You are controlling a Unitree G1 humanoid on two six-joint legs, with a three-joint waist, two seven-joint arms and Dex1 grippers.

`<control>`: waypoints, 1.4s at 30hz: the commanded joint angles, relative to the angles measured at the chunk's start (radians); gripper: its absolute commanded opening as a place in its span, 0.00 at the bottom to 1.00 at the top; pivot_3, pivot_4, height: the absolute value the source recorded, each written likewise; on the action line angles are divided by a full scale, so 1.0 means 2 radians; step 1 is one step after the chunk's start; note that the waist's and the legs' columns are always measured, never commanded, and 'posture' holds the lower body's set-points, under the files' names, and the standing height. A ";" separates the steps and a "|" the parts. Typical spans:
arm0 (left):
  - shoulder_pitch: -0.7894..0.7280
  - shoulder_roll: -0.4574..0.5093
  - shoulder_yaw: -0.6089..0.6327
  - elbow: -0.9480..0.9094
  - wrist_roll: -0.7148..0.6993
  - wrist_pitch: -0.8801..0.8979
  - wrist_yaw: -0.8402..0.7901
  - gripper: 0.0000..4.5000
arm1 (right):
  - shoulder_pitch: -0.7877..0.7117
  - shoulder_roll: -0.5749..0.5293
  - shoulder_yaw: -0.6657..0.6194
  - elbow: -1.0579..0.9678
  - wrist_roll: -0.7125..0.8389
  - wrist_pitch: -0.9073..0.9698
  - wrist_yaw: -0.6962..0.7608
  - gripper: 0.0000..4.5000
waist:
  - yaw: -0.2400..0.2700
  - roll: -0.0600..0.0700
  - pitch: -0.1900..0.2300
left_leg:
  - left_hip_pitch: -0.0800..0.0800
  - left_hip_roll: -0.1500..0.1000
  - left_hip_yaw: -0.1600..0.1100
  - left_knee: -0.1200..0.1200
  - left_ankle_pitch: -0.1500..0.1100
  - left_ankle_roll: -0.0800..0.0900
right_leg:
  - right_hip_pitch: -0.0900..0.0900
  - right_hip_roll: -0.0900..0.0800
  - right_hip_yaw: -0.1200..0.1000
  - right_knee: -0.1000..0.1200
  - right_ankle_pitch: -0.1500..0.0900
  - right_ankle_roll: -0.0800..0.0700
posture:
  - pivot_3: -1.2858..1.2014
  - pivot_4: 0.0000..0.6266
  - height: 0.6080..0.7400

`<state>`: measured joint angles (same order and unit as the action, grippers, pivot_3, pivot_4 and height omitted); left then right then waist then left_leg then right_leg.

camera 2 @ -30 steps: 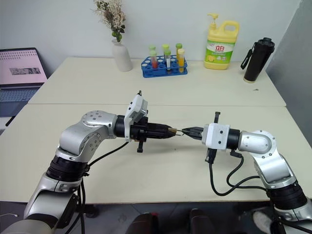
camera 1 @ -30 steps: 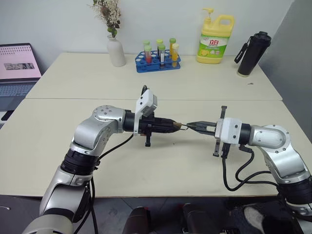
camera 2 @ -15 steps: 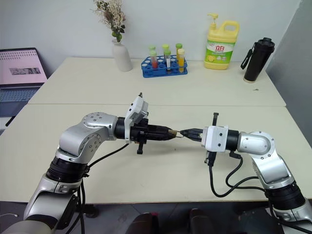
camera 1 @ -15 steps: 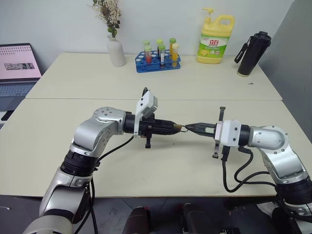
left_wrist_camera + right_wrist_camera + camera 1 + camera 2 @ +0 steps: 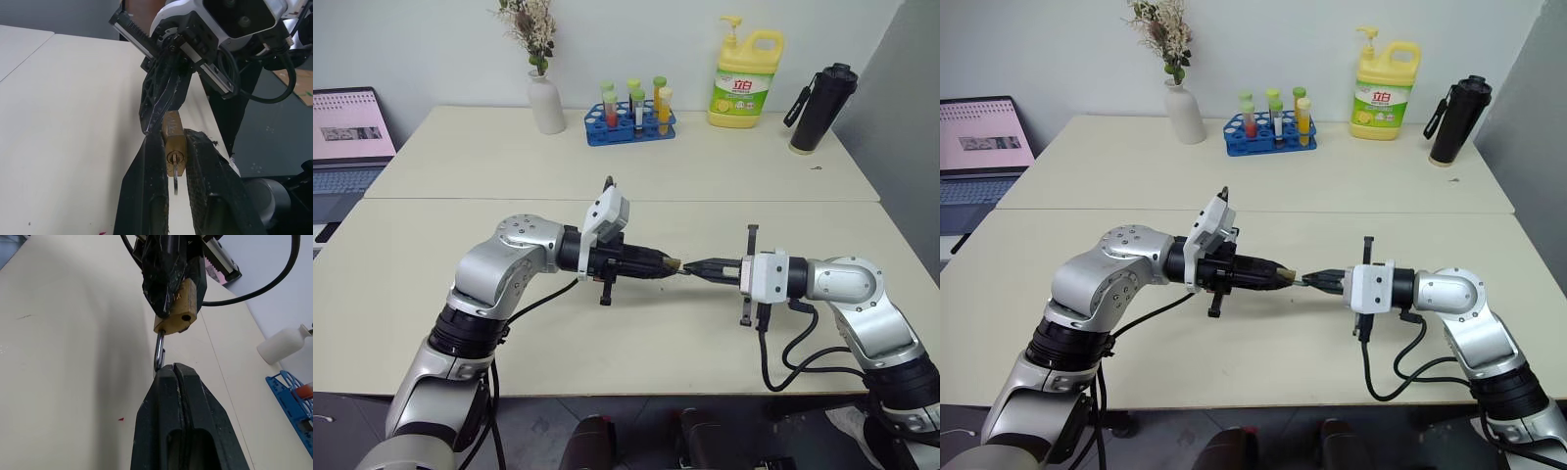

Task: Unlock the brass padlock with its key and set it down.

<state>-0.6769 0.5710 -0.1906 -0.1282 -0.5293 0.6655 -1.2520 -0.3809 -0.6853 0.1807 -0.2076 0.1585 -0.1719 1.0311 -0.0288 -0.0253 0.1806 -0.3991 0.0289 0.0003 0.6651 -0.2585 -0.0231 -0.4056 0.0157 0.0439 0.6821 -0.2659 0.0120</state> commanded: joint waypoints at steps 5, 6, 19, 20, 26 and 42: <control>0.000 0.005 0.009 -0.017 -0.008 -0.008 -0.005 0.04 | -0.011 0.001 -0.001 -0.001 0.012 -0.013 0.023 0.00 | 0.000 0.000 0.000 | 0.000 0.000 0.000 0.000 0.000 0.000 | 0.000 0.000 0.000 0.000 0.000 0.000 | 0.52 0.24 1.00; 0.000 0.005 0.008 -0.017 -0.007 -0.009 -0.005 0.04 | -0.011 0.001 -0.001 0.000 0.012 -0.013 0.025 0.00 | 0.000 0.000 0.000 | 0.000 0.000 0.000 0.000 0.000 0.000 | 0.000 0.000 0.000 0.000 0.000 0.000 | 0.52 0.24 1.00; -0.001 -0.003 0.008 -0.007 0.000 -0.008 0.011 0.04 | 0.013 -0.014 -0.017 -0.011 0.010 0.015 0.022 0.00 | 0.000 0.000 0.000 | 0.000 0.000 0.000 0.000 0.000 0.000 | 0.000 0.000 0.000 0.000 0.000 0.000 | 0.52 0.24 1.00; 0.002 -0.008 0.009 -0.002 0.005 -0.003 0.029 0.04 | 0.033 -0.031 -0.030 -0.020 0.025 0.043 0.028 0.00 | 0.000 0.000 0.000 | 0.000 0.000 0.000 0.000 0.000 0.000 | 0.000 0.000 0.000 0.000 0.000 0.000 | 0.52 0.24 1.00; 0.030 -0.025 0.005 0.002 0.018 0.014 0.089 0.04 | 0.086 -0.052 -0.067 -0.091 0.070 0.141 0.000 0.27 | 0.001 0.000 0.000 | 0.000 0.000 0.000 0.000 0.000 0.000 | 0.000 -0.001 0.000 0.000 0.000 0.000 | 0.52 0.24 1.00; 0.056 -0.076 -0.029 0.052 0.063 0.021 0.153 0.04 | 0.153 -0.049 -0.063 -0.155 0.059 0.240 -0.051 1.00 | 0.001 0.000 0.000 | 0.000 0.000 0.000 0.000 0.000 0.000 | 0.000 0.000 0.000 0.000 -0.001 0.002 | 0.52 0.24 1.00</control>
<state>-0.5494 0.4256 -0.2503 -0.0209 -0.4108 0.7294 -0.9492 -0.0639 -0.7833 0.0668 -0.4778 0.2744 0.3035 0.9441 -0.0265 -0.0253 0.1806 -0.3993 0.0285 -0.0007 0.6657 -0.2586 -0.0230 -0.4051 0.0155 0.0444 0.6819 -0.2676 0.0156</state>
